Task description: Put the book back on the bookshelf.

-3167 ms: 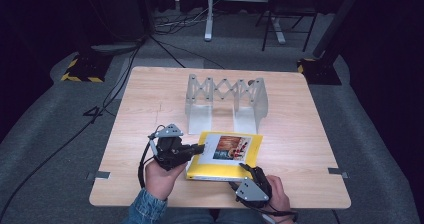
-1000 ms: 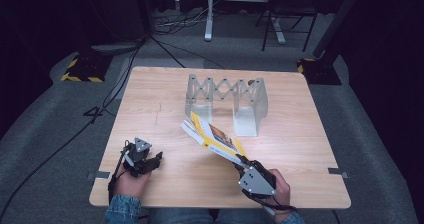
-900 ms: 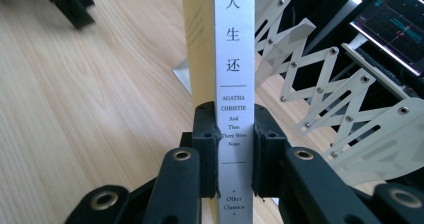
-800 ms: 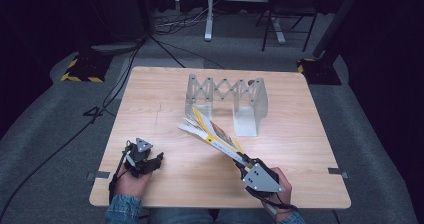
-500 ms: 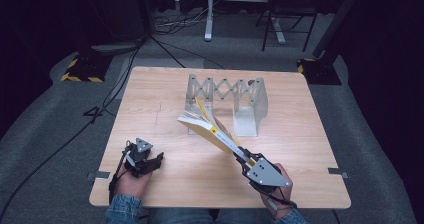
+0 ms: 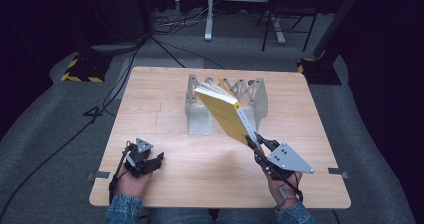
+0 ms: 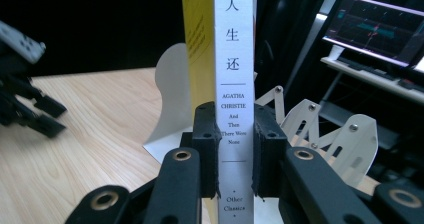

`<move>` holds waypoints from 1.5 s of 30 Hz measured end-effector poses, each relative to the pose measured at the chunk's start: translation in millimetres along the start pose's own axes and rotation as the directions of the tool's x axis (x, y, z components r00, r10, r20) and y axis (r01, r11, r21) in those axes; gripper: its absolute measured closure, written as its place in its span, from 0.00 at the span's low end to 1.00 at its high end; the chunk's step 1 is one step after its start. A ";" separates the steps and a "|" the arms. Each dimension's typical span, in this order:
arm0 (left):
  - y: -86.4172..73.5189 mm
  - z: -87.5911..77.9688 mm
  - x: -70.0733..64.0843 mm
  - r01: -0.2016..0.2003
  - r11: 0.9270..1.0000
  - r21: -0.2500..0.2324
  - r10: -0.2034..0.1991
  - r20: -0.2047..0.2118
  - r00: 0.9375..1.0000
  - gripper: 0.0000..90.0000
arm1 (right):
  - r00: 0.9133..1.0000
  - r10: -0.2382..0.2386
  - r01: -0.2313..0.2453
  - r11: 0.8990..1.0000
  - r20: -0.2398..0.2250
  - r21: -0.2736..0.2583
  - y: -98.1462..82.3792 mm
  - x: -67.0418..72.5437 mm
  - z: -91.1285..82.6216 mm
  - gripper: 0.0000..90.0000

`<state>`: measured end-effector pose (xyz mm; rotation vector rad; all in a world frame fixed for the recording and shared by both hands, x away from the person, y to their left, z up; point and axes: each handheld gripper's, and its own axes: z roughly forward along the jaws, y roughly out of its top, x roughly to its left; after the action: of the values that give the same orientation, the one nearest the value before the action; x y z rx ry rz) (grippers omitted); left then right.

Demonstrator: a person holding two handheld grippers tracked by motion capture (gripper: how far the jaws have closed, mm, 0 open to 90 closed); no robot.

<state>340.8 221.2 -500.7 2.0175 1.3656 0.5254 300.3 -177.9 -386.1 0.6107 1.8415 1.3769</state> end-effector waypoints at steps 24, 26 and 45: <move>-0.2 -0.2 -1.5 -0.011 1.000 0.002 0.011 0.014 1.000 0.48 | 0.974 0.178 -0.171 0.984 0.140 -0.055 2.7 -49.3 20.0 0.85; -0.1 -0.2 -1.4 -0.015 1.000 0.001 0.015 0.013 1.000 0.48 | 0.970 0.186 -0.180 0.982 0.155 -0.054 1.6 -53.4 21.6 0.85; -0.3 -0.1 -2.1 -0.019 1.000 -0.003 0.019 0.017 1.000 0.48 | 0.942 0.251 -0.254 0.967 0.223 -0.016 -7.1 -70.3 54.3 0.85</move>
<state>339.7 219.3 -500.8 2.0299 1.3360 0.5168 386.4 -200.0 -381.2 0.9965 1.6348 1.3955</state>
